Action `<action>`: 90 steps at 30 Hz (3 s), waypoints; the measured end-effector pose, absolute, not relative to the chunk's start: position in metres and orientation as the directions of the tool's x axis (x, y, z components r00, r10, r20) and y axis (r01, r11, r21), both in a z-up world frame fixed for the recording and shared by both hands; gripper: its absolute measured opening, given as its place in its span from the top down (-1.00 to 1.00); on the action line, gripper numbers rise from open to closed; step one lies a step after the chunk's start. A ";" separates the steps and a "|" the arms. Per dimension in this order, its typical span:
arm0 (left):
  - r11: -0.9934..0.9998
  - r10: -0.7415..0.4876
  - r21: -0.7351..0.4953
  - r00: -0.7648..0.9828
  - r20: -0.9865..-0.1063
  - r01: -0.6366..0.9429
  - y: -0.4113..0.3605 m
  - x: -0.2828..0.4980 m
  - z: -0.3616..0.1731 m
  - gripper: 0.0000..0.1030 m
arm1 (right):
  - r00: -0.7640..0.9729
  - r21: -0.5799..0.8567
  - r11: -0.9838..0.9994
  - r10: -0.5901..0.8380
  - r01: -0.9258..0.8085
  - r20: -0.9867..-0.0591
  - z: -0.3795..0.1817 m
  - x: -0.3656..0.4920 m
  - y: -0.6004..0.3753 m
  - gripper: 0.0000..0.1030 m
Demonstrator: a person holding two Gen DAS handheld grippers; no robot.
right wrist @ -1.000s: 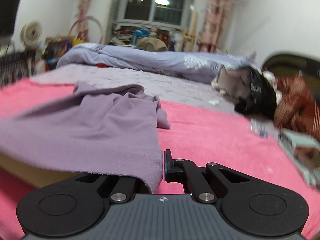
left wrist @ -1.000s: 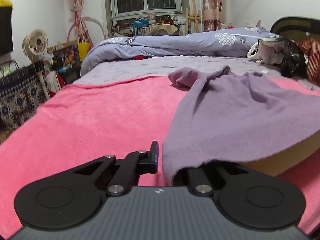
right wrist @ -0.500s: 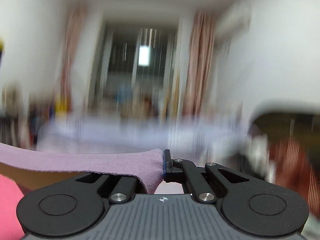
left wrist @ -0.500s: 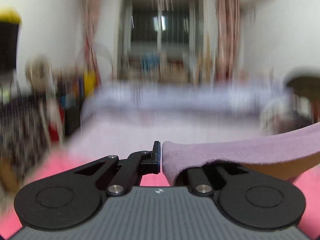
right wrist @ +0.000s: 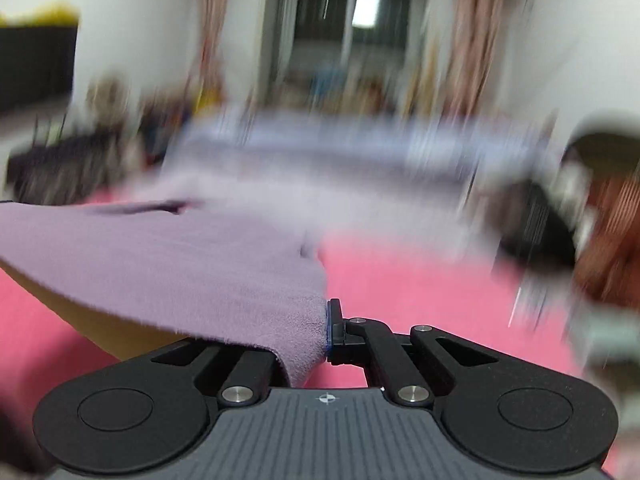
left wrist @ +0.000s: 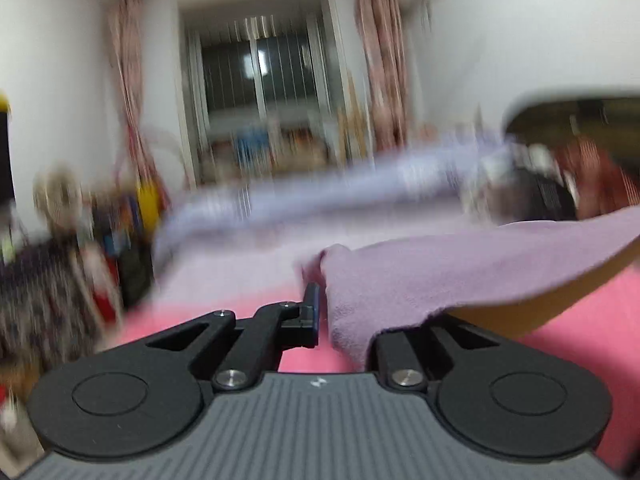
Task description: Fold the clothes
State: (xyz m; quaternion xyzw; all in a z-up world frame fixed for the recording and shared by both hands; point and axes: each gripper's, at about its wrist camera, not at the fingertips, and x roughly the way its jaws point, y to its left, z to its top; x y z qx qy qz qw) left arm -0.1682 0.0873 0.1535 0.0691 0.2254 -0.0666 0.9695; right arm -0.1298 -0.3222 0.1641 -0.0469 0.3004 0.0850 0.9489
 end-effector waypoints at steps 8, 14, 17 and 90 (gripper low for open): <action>0.997 -0.051 0.022 0.827 -0.560 0.076 0.094 -0.052 0.140 0.82 | 0.789 -0.006 0.996 0.071 -0.095 -0.610 0.162 -0.024 -0.310 0.95; 0.998 0.035 -0.055 0.999 0.035 -0.033 0.096 -0.049 0.325 0.75 | 0.993 0.136 0.985 0.108 -0.102 -0.036 0.332 -0.029 -0.319 0.94; 0.999 0.012 0.052 0.999 -0.031 -0.010 0.088 -0.059 0.303 0.75 | 0.981 0.028 0.993 0.118 -0.115 -0.153 0.293 -0.031 -0.316 0.94; 0.595 0.033 0.701 0.860 -0.509 0.392 0.001 -0.164 0.016 0.93 | 0.776 -0.156 0.948 0.125 -0.277 -0.618 0.041 -0.159 -0.294 0.10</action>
